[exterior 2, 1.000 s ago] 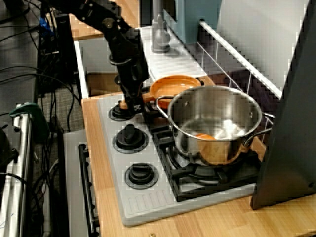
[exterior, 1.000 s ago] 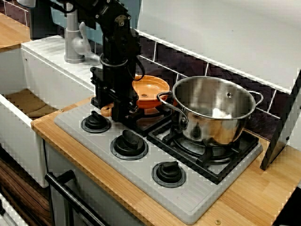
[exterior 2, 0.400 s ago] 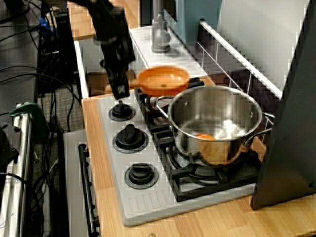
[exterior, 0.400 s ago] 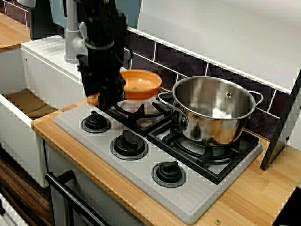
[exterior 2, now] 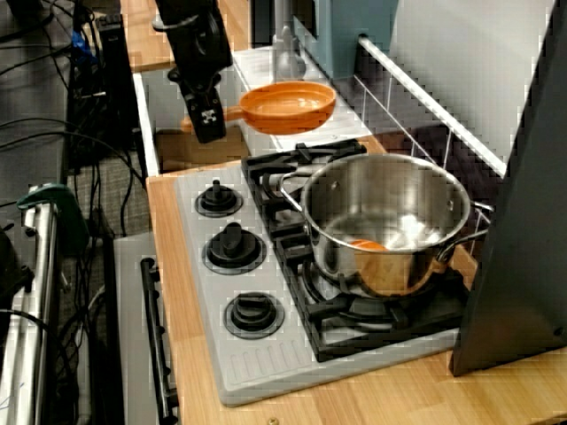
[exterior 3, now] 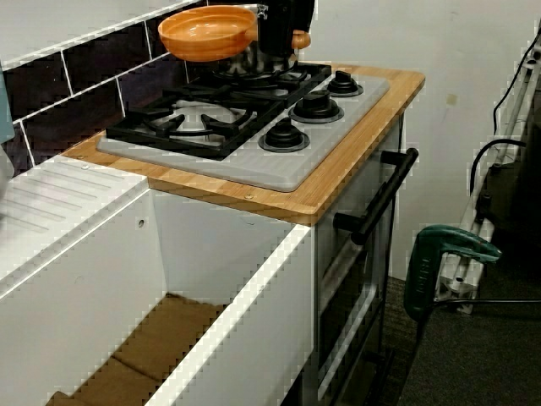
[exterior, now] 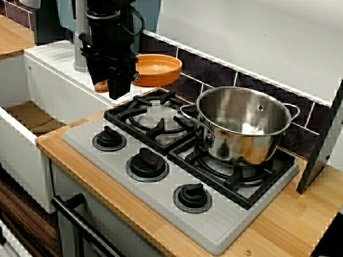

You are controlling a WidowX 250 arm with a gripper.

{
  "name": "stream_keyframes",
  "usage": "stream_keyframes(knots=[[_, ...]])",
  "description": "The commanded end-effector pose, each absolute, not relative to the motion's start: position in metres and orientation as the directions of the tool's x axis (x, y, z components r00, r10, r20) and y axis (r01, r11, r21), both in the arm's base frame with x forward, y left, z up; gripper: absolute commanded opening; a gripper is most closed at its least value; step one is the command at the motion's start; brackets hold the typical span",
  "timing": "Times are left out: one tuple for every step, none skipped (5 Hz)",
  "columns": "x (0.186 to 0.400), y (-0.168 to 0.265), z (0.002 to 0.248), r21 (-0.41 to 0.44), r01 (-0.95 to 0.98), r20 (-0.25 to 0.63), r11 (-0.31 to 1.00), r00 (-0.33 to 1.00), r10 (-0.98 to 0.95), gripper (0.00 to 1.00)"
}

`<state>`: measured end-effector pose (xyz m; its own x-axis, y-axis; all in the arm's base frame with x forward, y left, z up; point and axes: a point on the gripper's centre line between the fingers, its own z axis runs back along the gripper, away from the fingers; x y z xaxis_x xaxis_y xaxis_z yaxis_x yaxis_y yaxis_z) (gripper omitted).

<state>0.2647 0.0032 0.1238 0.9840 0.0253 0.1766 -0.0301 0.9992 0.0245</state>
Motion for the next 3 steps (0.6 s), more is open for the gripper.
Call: stream_keyframes(knots=[[0.274,-0.008,0.161,0.112,-0.04,0.32,0.993,0.947,0.002,0.0],[0.276,-0.019,0.17,0.19,-0.064,0.377,0.98,0.926,-0.013,0.0],[0.278,-0.027,0.179,0.244,-0.072,0.403,0.967,0.915,-0.034,0.0]])
